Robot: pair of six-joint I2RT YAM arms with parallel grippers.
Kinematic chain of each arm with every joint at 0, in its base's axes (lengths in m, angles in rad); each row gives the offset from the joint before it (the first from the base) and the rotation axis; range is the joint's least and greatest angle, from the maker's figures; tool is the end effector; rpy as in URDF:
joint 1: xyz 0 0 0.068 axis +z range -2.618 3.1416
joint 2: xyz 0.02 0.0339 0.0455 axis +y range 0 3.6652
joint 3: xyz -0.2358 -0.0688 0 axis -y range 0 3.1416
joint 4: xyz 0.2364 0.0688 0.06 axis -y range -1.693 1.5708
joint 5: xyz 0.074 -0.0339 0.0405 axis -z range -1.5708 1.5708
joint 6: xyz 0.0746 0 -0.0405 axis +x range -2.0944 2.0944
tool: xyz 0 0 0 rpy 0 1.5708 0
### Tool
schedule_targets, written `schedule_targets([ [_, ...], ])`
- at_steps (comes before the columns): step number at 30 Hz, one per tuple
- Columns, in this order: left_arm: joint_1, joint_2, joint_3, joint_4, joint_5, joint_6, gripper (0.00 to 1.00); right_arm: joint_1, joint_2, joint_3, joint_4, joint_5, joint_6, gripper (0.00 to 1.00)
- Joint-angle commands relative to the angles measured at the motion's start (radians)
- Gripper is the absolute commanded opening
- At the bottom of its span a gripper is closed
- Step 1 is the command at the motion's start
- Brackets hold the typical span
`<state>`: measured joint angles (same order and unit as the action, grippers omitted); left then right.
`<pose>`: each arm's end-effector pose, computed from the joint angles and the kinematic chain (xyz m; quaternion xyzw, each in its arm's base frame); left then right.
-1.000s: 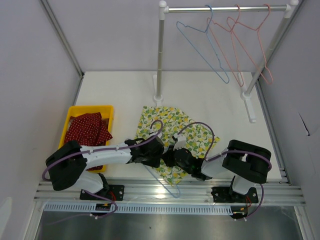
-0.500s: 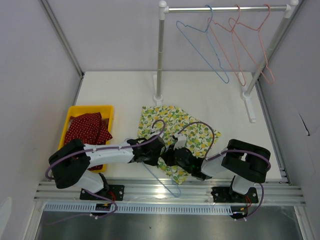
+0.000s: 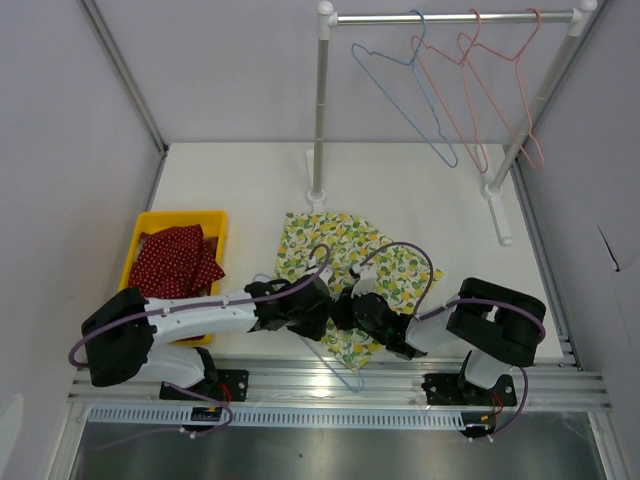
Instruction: Place the skirt on the hanger
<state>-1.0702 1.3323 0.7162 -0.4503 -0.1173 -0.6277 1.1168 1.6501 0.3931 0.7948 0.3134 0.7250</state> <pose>0.1341 -0.2269 0.1253 0.1979 0.9463 -0.1495 0.2072 0.1516 0.2582 0.0776 -0.0829 0.8398 0.3336 0.4202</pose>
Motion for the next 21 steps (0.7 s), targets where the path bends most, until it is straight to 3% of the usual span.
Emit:
schedule_targets([
  [1, -0.046, -0.01, 0.029, 0.027, 0.013, 0.022, 0.61, -0.006, 0.002, -0.005, -0.046, 0.015, -0.032, 0.0],
  [8, -0.178, 0.09, 0.04, 0.129, -0.015, 0.011, 0.67, -0.005, 0.014, -0.01, -0.034, 0.001, -0.021, 0.0],
  [13, -0.235, 0.137, 0.032, 0.185, -0.113, 0.011, 0.71, -0.006, 0.019, -0.01, -0.031, -0.011, -0.022, 0.0],
  [21, -0.254, 0.211, 0.039, 0.131, -0.229, 0.0, 0.65, -0.008, 0.019, -0.013, -0.028, -0.016, -0.022, 0.0],
])
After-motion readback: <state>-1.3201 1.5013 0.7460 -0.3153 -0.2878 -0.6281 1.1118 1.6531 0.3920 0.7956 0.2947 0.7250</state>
